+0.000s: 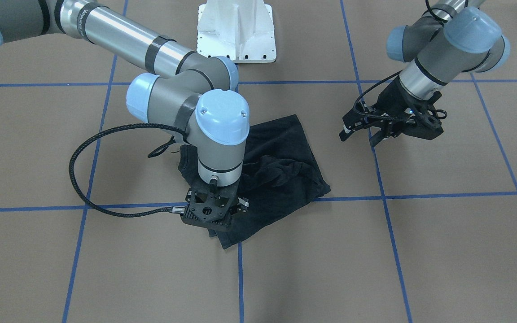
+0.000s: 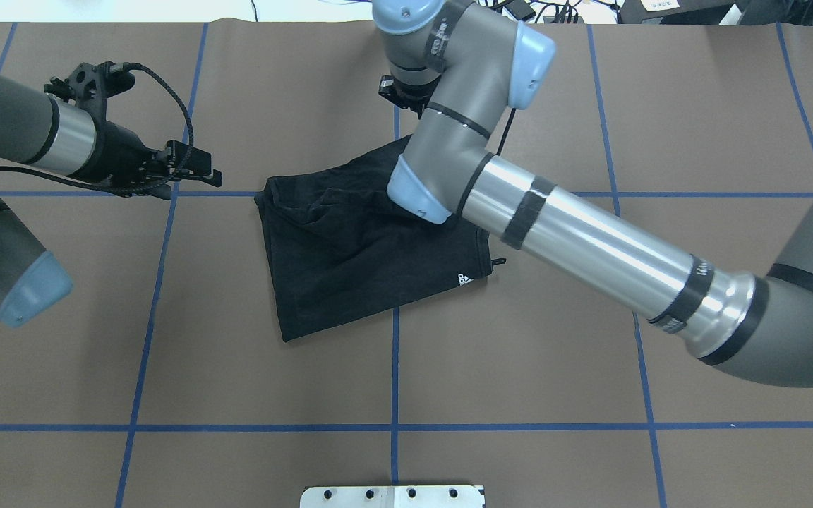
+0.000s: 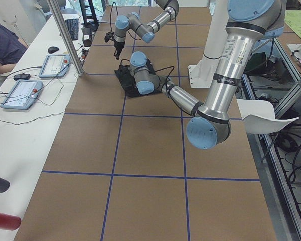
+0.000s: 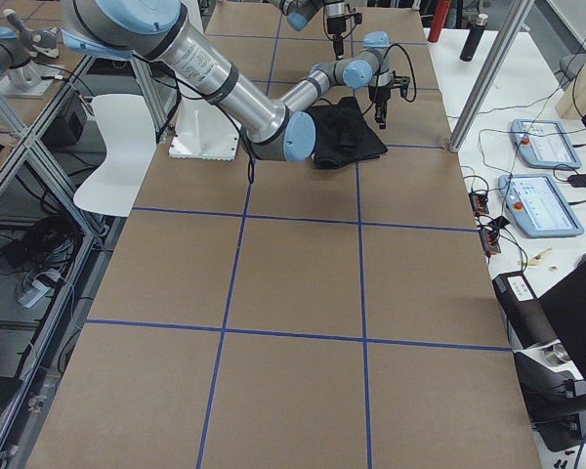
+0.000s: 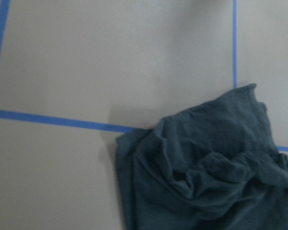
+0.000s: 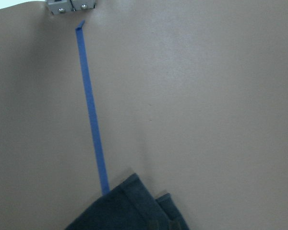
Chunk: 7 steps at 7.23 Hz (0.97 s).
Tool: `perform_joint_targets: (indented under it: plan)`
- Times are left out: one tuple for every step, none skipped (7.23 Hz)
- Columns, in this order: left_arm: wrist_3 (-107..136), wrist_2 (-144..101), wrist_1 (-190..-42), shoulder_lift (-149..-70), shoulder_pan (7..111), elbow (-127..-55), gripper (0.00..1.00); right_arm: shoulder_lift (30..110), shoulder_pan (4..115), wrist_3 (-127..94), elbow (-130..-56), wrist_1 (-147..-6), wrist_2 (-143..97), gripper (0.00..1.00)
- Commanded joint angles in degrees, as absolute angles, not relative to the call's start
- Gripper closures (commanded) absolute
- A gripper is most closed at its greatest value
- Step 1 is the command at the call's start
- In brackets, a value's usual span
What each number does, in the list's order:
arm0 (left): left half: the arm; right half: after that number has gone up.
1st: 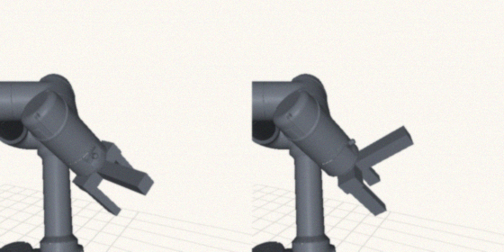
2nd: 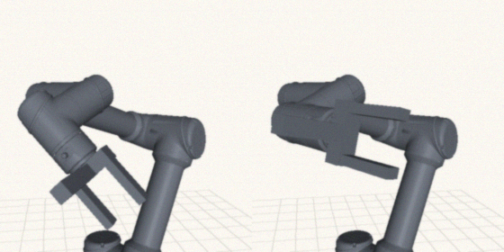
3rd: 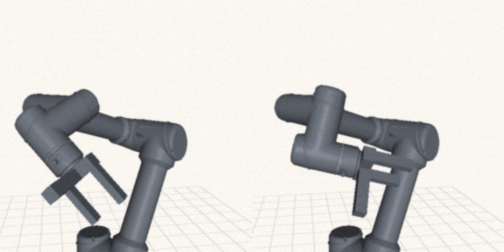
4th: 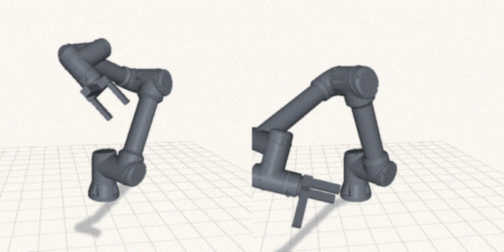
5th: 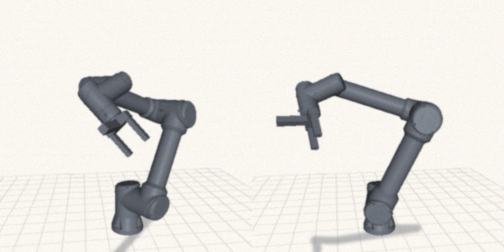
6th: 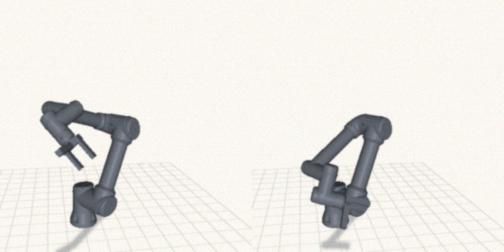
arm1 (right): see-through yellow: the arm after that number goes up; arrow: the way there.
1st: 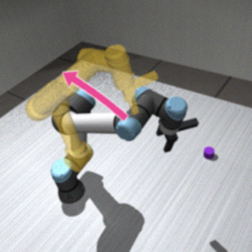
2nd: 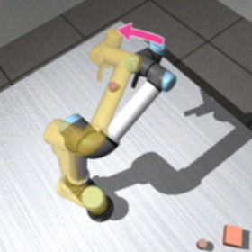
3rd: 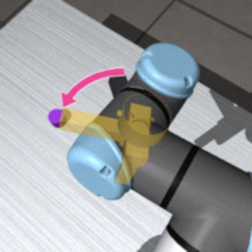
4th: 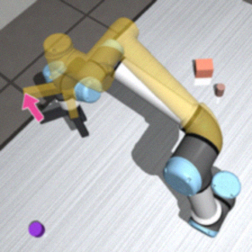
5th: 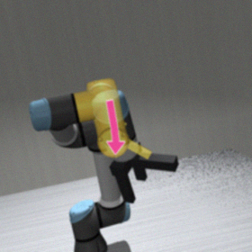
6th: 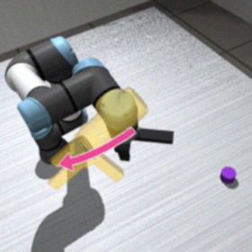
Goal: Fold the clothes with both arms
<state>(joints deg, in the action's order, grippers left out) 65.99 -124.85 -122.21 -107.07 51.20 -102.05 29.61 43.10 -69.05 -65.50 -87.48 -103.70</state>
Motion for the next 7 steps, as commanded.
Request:
perform_joint_targets:
  plan:
    - [43.44, -124.80, -110.26, -106.96, 56.83, -102.66, 0.00, 41.59, 48.83, -58.33, -78.33, -90.09, -111.67, 0.00]
    - [33.41, -124.80, -105.34, -106.88, 59.91, -102.57, 0.00, 48.97, 51.83, -52.01, -84.14, -90.09, -113.88, 0.00]
    - [22.70, -124.89, -102.51, -104.26, 63.51, -102.57, 0.00, 55.74, 54.99, -45.77, -88.38, -90.09, -116.17, 0.00]
    - [13.54, -125.41, -102.05, -100.58, 68.42, -102.39, 0.00, 61.64, 59.28, -37.96, -90.77, -90.09, -119.76, 0.00]
    - [12.49, -129.34, -102.04, -96.98, 72.64, -101.87, 0.00, 66.92, 63.24, -30.49, -92.10, -90.00, -122.67, 0.00]
    - [12.22, -132.07, -102.04, -93.20, 76.08, -101.78, 0.00, 71.58, 67.28, -23.36, -92.81, -90.00, -125.31, 0.00]
    - [12.22, -134.19, -102.13, -88.73, 78.90, -102.04, 0.00, 76.07, 71.33, -16.85, -93.25, -90.00, -127.07, 0.00]
